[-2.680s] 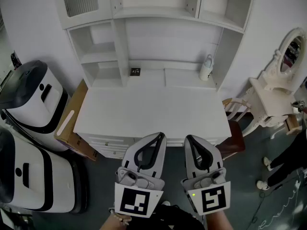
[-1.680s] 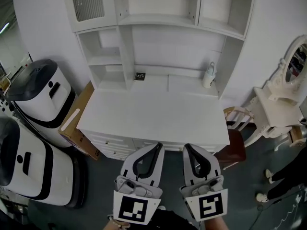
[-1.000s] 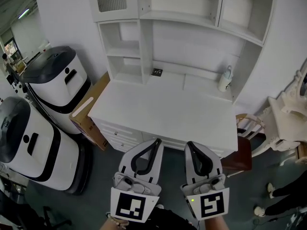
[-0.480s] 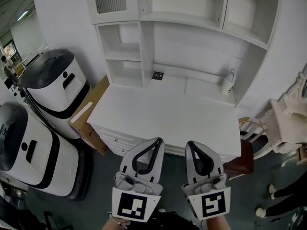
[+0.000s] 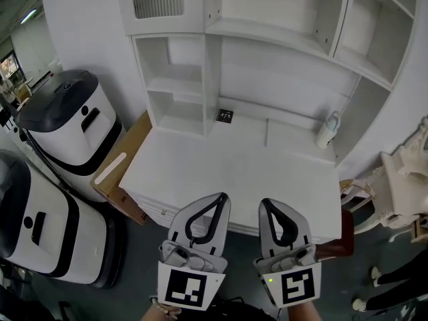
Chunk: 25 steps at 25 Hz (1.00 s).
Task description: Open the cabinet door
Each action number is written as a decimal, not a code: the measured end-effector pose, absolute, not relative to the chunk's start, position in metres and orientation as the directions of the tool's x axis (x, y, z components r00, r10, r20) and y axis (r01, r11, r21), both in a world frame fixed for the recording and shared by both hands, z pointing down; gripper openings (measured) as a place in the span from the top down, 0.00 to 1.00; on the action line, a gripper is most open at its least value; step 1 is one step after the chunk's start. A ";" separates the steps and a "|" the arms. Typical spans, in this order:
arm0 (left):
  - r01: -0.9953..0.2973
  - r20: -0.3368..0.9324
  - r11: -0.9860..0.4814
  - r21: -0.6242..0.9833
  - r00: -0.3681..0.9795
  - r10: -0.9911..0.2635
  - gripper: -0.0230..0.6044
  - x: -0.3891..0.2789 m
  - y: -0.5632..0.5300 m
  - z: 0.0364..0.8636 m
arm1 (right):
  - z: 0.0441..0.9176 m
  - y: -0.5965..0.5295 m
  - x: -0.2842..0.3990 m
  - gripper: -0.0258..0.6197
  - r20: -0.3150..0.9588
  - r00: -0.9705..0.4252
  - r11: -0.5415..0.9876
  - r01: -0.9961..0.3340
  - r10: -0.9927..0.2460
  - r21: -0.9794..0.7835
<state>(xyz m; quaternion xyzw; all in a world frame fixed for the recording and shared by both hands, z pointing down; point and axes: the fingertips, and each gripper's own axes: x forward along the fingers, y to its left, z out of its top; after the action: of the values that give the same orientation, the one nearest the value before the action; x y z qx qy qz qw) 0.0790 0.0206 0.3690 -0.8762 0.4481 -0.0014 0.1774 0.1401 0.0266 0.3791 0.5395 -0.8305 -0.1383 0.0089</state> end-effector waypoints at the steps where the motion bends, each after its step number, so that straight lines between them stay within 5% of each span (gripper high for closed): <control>1: -0.788 -0.155 -0.530 -0.313 0.593 -0.790 0.96 0.073 0.010 0.367 | 0.378 0.017 0.134 0.96 -0.133 -0.424 0.386 -0.891 -0.896 0.240; 25: -0.819 -0.186 -0.495 -0.289 0.555 -0.811 0.96 -0.046 -0.177 0.341 | 0.342 -0.177 0.016 0.96 -0.158 -0.469 0.420 -0.868 -0.869 0.265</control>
<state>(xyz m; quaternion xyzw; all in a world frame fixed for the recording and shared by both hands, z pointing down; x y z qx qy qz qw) -0.0461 -0.1771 0.3408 -0.8644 0.4715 0.0127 0.1743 0.0161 -0.1775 0.3421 0.5153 -0.8427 -0.1562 0.0018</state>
